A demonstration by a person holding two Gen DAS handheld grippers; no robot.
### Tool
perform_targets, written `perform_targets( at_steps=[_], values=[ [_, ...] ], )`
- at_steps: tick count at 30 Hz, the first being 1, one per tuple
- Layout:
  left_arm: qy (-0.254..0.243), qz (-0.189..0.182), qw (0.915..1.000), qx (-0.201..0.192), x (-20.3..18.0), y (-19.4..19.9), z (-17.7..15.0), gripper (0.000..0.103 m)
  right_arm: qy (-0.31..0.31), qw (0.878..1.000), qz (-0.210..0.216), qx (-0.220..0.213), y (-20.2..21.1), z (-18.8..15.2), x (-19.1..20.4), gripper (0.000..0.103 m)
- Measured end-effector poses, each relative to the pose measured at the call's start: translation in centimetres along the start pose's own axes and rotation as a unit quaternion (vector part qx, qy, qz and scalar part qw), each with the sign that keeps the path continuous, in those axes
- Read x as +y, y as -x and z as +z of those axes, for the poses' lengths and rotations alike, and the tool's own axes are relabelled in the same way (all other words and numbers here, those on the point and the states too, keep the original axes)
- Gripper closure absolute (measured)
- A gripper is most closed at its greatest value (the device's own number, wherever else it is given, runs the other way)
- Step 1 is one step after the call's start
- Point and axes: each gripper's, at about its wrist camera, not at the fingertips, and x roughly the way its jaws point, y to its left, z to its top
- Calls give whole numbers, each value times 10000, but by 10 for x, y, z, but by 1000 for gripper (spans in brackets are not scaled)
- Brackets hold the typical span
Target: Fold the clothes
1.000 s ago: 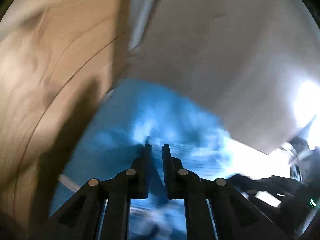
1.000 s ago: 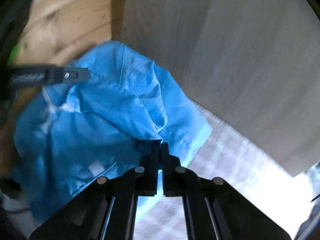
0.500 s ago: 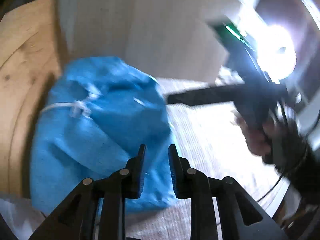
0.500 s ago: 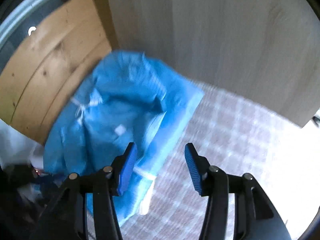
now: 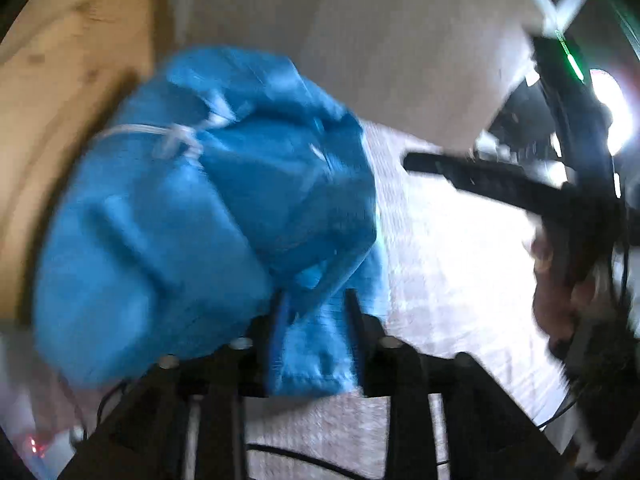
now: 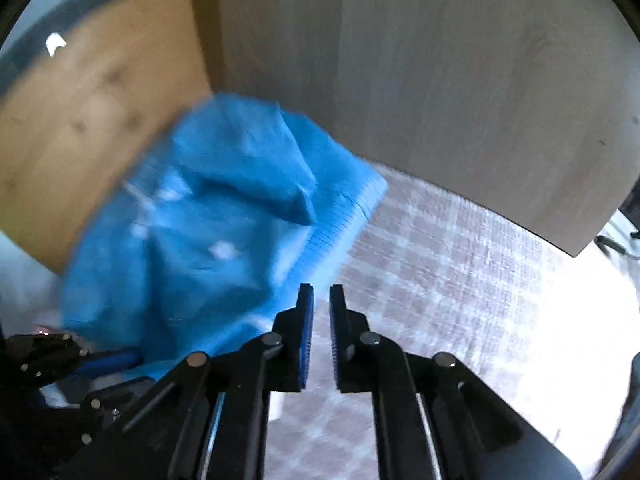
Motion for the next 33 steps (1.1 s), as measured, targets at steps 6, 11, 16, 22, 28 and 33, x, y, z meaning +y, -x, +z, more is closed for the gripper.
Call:
perform_targets(
  at_steps=[6,11,16,22,28,33],
  values=[
    [378,419,9973,-464,4,33,-28,34,269,9988,396,-54,-24,-32,50,53],
    [778,772,9936,-276,8,33,-59,32,398,9986,-57,339,1,-70,35,53],
    [979,1099,9878,-500,-6,61,-90,29,8,9996,-262,-52,77,-107,-8,51],
    [926,1318,9819,-1001,-66,81,-114,27,-383,9964,-616,-441,159,-158,-58,49],
    [760,1687,9743,-1282,-132,131,-169,27,-665,9946,-520,-597,215,-228,-93,49],
    [566,1875,9698,-1451,-174,155,-205,27,-626,9938,-649,-648,254,-279,-110,49]
  ],
)
